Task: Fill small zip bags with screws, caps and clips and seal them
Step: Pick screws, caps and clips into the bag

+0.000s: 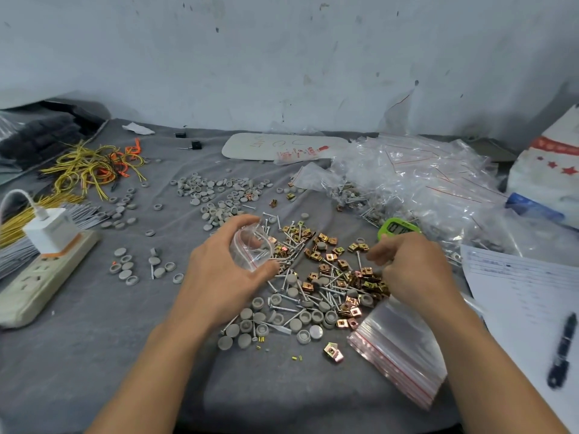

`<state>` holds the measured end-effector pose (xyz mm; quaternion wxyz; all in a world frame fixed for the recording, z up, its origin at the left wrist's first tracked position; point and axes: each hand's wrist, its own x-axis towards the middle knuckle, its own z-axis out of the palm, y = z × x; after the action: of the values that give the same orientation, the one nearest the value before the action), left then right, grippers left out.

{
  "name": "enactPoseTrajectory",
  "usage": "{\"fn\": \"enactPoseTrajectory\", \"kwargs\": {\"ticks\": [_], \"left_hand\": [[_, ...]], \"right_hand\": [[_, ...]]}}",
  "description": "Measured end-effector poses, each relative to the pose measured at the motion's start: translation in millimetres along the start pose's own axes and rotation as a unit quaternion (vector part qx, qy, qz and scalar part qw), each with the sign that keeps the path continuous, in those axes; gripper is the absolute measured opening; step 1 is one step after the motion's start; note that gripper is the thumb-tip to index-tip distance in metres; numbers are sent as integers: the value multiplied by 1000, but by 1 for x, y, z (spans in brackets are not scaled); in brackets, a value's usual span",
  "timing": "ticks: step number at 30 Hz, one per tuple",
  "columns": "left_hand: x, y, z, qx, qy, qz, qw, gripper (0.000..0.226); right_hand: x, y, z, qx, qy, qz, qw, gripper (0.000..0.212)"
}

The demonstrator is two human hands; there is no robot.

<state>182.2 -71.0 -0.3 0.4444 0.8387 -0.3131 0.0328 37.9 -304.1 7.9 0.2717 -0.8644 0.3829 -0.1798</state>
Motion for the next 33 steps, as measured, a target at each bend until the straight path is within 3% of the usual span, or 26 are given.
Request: {"fn": "enactPoseTrajectory", "kwargs": {"ticks": [9,17,23,27,33], "left_hand": [[10,12,0,20,3,17,1000,63],[7,15,5,-5,52,21,998,51],[10,12,5,1,31,-1,1000,55],[14,18,4,3,36,5,999,58],[9,15,9,-5,31,-5,999,51]], "right_hand": [[4,16,-7,-74,-75,7,994,38],[4,13,-2,-113,-88,-19,989,30],[4,13,-8,-107,-80,-9,991,21],[2,13,-11,-117,-129,-18,985,8],[-5,10,-13,-132,-166,-36,977,19]]}}
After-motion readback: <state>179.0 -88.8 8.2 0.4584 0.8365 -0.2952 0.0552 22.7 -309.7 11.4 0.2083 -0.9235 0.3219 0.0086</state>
